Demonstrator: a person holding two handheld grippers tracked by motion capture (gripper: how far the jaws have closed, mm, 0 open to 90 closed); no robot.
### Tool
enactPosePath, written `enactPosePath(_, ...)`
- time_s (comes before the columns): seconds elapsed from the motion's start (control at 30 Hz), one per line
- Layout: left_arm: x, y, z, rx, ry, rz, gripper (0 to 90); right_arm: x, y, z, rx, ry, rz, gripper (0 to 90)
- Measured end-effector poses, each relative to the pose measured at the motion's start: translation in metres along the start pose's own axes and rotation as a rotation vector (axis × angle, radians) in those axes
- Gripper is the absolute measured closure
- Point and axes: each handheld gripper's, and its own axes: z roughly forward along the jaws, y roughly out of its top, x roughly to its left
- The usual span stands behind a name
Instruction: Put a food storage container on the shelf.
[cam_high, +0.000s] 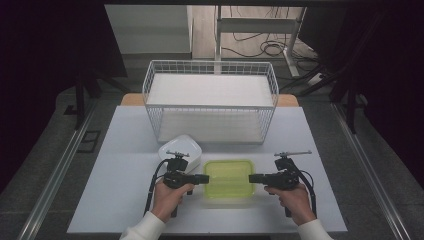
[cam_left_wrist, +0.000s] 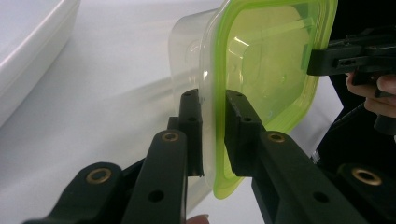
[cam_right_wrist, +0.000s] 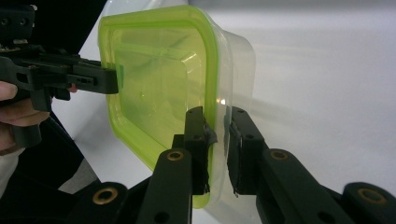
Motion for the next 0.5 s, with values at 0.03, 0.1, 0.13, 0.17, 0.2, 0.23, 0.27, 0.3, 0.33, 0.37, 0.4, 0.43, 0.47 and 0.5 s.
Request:
enactPosePath(0.03,-0.001,0.0,-0.001,-0.006,0.0,0.005,78.4,0.002,0.0,-0.001,-0.006,-0.003,-0.01,78.8)
enactPosePath(0.1,-0.003,0.001,-0.003,-0.014,-0.006,0.01,78.5,0.005,0.001,-0.004,-0.015,-0.007,-0.026,78.8)
enactPosePath(0.13,-0.003,0.001,-0.004,-0.016,-0.01,0.014,78.5,0.006,0.001,-0.005,-0.021,-0.008,-0.032,78.8)
enactPosePath(0.17,-0.004,0.001,-0.005,-0.018,-0.009,0.019,78.6,0.007,0.001,-0.007,-0.026,-0.009,-0.04,78.8)
enactPosePath(0.2,-0.004,0.001,-0.005,-0.018,-0.009,0.019,78.6,0.007,0.001,-0.007,-0.026,-0.009,-0.04,78.8)
enactPosePath(0.23,-0.004,0.002,-0.006,-0.018,-0.012,0.023,78.6,0.008,0.002,-0.008,-0.032,-0.009,-0.045,78.8)
enactPosePath(0.27,-0.005,0.002,-0.007,-0.022,-0.014,0.025,78.6,0.009,0.002,-0.009,-0.036,-0.011,-0.054,78.8)
enactPosePath(0.3,-0.006,0.002,-0.008,-0.025,-0.013,0.031,78.7,0.011,0.002,-0.01,-0.042,-0.014,-0.065,78.8)
enactPosePath(0.33,-0.006,0.003,-0.009,-0.027,-0.016,0.033,78.7,0.011,0.002,-0.01,-0.044,-0.016,-0.068,78.8)
enactPosePath(0.37,-0.006,0.003,-0.009,-0.027,-0.016,0.033,78.7,0.012,0.002,-0.011,-0.048,-0.015,-0.071,78.8)
enactPosePath(0.4,-0.007,0.003,-0.01,-0.033,-0.017,0.035,78.7,0.013,0.003,-0.012,-0.053,-0.015,-0.077,78.8)
enactPosePath(0.43,-0.008,0.004,-0.012,-0.036,-0.018,0.043,78.7,0.014,0.003,-0.013,-0.057,-0.015,-0.082,78.8)
enactPosePath(0.47,-0.009,0.004,-0.013,-0.039,-0.019,0.046,78.8,0.016,0.003,-0.014,-0.064,-0.014,-0.085,78.8)
enactPosePath(0.5,-0.009,0.005,-0.014,-0.042,-0.022,0.048,78.7,0.017,0.003,-0.016,-0.07,-0.014,-0.091,78.8)
